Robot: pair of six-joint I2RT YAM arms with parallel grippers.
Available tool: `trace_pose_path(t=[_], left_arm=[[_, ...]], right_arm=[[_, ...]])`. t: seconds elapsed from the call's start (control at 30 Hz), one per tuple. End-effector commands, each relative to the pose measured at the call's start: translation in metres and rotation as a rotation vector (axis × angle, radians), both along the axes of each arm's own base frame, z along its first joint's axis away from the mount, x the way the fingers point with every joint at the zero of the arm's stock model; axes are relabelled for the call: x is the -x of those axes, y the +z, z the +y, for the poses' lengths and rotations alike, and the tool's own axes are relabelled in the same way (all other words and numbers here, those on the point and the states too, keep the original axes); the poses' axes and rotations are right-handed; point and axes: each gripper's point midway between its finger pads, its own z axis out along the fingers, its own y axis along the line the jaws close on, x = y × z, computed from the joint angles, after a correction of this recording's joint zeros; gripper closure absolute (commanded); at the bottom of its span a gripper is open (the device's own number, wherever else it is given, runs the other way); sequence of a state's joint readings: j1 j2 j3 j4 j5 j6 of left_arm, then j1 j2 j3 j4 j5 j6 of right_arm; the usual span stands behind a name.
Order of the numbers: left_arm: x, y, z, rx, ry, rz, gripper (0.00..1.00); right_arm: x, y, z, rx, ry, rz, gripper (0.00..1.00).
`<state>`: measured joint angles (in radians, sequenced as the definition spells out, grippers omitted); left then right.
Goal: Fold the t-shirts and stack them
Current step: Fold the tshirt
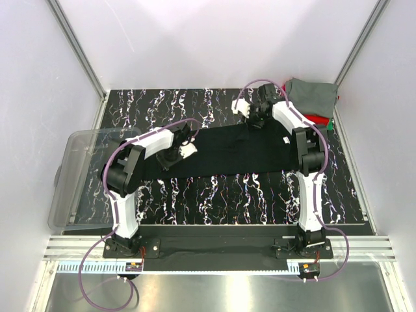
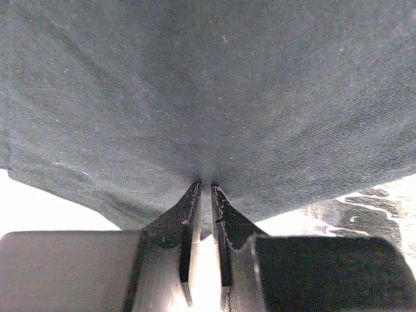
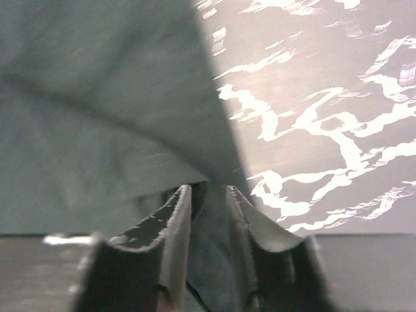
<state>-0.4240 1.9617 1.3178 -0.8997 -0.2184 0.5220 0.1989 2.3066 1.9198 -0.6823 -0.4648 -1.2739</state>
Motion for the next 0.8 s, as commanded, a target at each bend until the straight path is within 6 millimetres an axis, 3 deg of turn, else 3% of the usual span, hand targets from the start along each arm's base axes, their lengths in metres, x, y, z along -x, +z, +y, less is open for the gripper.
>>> trace_pose_path(t=[0.0,0.07,0.13,0.17,0.2,0.23,0.27,0.57,0.67,0.7,0.77], left_arm=[[-0.015,0.011,-0.005,0.013,0.0,-0.043,0.84],[-0.017,0.012,-0.006,0.017,0.001,-0.047,0.84],[-0.019,0.015,-0.008,0.024,0.0,-0.053,0.84],[-0.02,0.016,-0.008,0.025,-0.002,-0.055,0.84],[-0.022,0.018,-0.009,0.028,-0.003,-0.062,0.84],[-0.023,0.019,-0.01,0.031,-0.003,-0.066,0.84],[-0.024,0.02,-0.011,0.035,-0.005,-0.07,0.84],[-0.016,0.021,-0.01,0.047,0.0,-0.062,0.84],[-0.012,0.028,-0.008,0.052,-0.009,-0.071,0.84],[-0.013,0.04,-0.008,0.069,-0.016,-0.103,0.82],[-0.004,0.047,-0.006,0.082,-0.053,-0.105,0.7]], right_arm=[[-0.049,0.06,0.009,-0.059,-0.13,-0.228,0.62],[-0.056,0.096,0.008,-0.099,-0.178,-0.298,0.58],[-0.046,0.108,0.009,-0.138,-0.196,-0.29,0.57],[-0.04,0.13,0.01,-0.161,-0.192,-0.324,0.56],[-0.033,0.133,0.012,-0.17,-0.185,-0.319,0.55],[-0.022,0.124,0.012,-0.17,-0.173,-0.29,0.55],[-0.015,0.133,0.012,-0.174,-0.167,-0.3,0.55],[0.059,0.049,0.003,-0.08,-0.122,-0.027,0.59],[0.077,0.037,0.008,-0.085,-0.123,0.066,0.6],[0.082,0.04,0.011,-0.1,-0.137,0.088,0.6],[0.09,0.047,0.013,-0.129,-0.172,0.124,0.59]])
